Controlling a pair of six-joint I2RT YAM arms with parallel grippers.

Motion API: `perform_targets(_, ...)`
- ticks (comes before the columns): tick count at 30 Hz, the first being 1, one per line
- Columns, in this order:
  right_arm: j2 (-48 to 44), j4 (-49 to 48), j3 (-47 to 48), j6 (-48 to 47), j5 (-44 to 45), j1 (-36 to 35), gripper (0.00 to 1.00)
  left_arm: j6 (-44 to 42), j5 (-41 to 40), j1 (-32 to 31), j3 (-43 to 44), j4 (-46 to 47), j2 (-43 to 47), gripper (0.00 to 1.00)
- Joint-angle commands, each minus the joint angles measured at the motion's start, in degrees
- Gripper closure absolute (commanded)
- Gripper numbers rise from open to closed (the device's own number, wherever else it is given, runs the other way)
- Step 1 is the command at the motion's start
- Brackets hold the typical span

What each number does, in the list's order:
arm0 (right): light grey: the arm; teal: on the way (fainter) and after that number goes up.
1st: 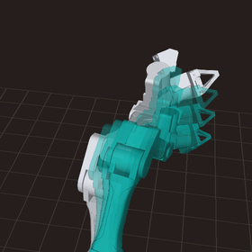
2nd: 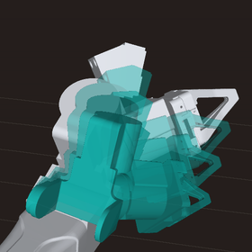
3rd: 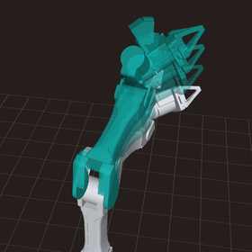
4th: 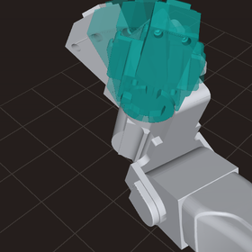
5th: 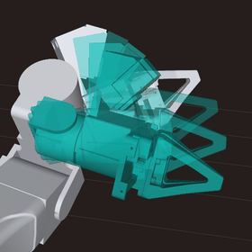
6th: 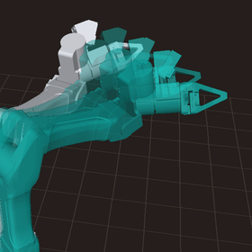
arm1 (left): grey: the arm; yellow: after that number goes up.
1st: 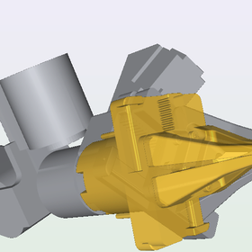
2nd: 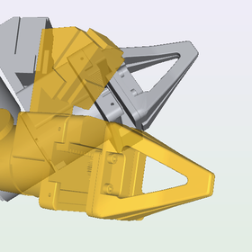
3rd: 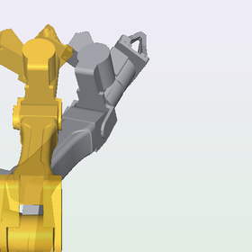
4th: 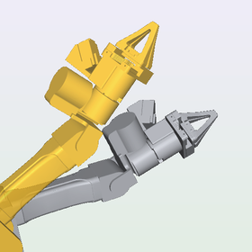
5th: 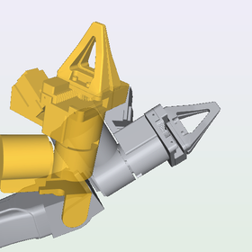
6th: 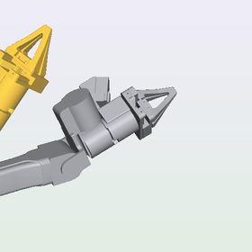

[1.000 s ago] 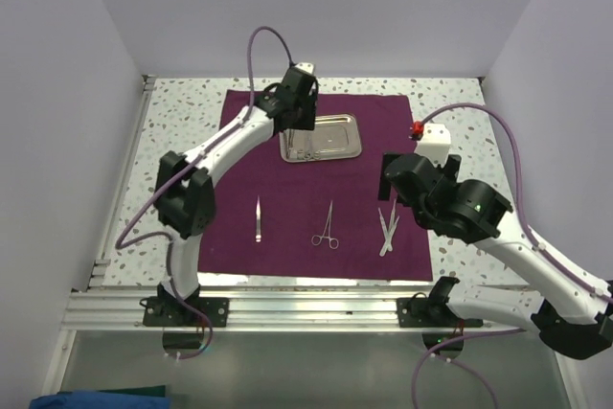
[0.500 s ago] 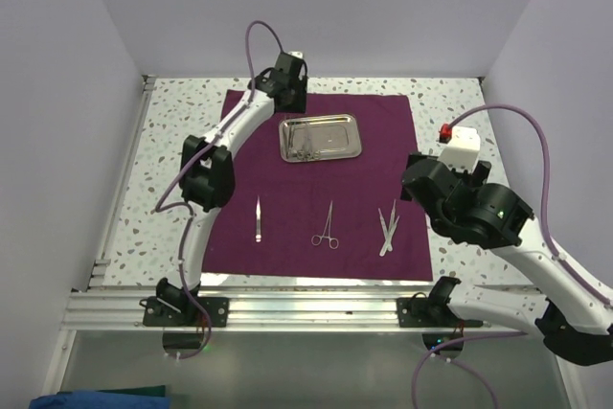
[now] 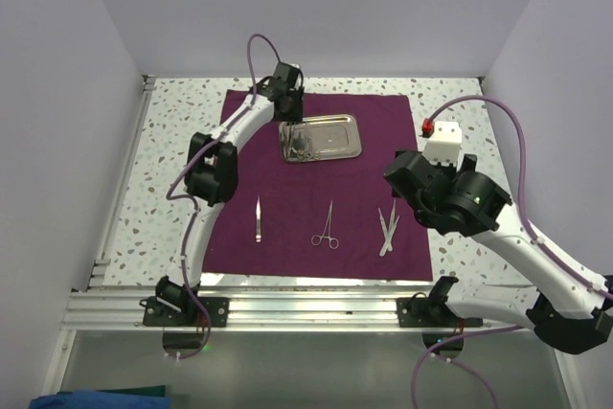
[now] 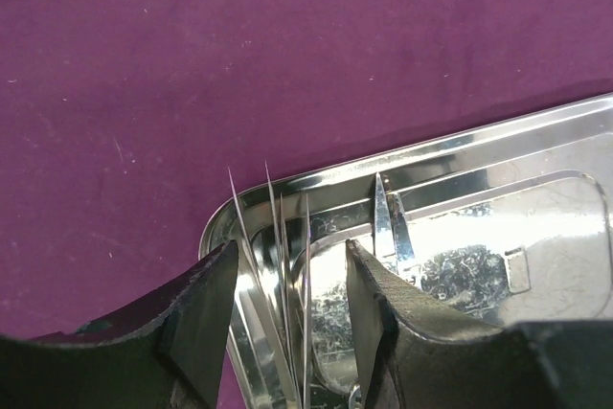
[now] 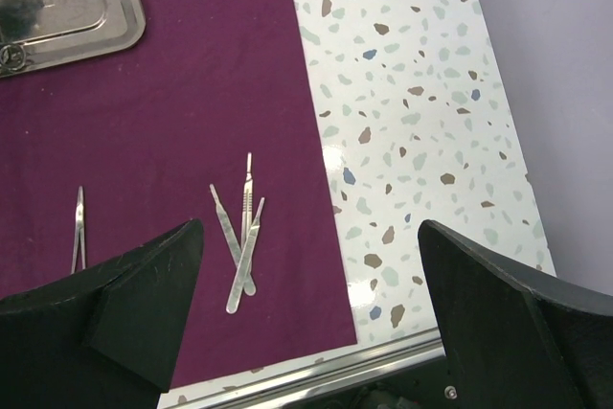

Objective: Open and lay out the surgical kit
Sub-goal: Pick up the medical item from the container.

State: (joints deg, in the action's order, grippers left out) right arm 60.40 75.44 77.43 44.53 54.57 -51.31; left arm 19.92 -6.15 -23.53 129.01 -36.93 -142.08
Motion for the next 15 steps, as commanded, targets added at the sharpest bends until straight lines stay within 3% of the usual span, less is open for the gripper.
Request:
perform_targets(1,1.3,-0.9,2.5,0.2,1.8,0.4,0.02,-0.6,1.0,0.6,1.1,2.7,-0.6,0.48)
perform_targets(15,1.6,-1.7,2.3,-1.4,1.2,1.5,0.02,0.3,0.9,1.0,-0.8,2.7,-3.1,0.48)
